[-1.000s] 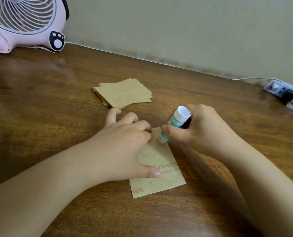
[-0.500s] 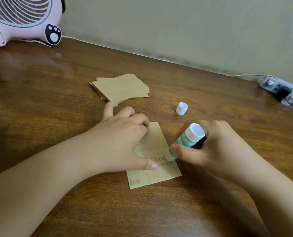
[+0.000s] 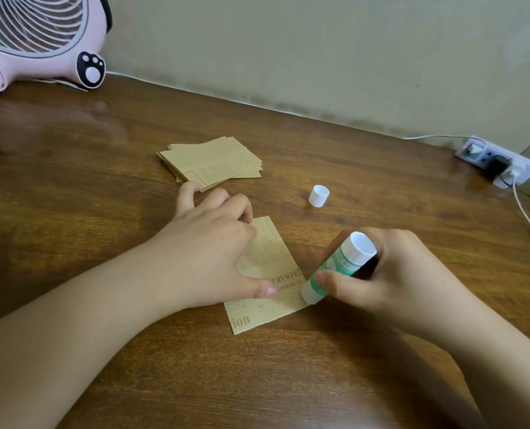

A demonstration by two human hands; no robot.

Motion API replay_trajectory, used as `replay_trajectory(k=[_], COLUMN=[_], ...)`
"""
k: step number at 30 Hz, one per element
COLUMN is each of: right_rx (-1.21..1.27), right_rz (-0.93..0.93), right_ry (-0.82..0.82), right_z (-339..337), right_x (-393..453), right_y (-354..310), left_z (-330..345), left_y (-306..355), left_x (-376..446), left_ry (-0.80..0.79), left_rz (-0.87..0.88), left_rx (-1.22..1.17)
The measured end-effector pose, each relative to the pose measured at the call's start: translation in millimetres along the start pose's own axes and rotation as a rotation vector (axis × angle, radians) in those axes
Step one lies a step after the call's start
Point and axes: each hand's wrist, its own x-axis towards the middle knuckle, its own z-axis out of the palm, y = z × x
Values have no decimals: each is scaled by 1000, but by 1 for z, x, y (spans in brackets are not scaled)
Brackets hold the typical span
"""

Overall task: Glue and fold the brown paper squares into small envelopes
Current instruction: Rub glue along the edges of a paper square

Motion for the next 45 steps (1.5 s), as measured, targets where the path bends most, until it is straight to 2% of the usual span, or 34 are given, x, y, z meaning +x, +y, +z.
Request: replay_trajectory(k=[7,11,14,16,18,20,23,26,30,33,38,45], right_rx=[-44,-63,-74,-83,-94,-112,-127,-130,-138,-131,-134,-189], right_rz=[-13,0,11,19,23,26,34,45,42,44,57,11], right_ry=[90,105,113,115,118,107,92,92,79,54,94,150], right_z=[4,7,10,10,10,8,7,6,5,4,6,13], right_x=[27,35,37,38,40,41,44,47,57,66,66,56], right_y=[0,-1,-1,-2,-2,-2,-3,-4,-4,-4,-4,-9], left_z=[2,-2,2,7,6,4,6,7,10,13,12,15], left_y=[12,19,17,10,3,-3,-11,-11,7,20,5,2], left_x=[-1,0,-2,-2,1,4,8,7,3,4,7,9], left_ry=[104,107,221,275,202,126,21,-20,88,117,96,98], left_rz=[-244,-294,-192,28,246,330,274,230,119,65,75,80], left_rx=[137,237,188,11,-150,-196,-182,-208,-95,-101,-201,-202])
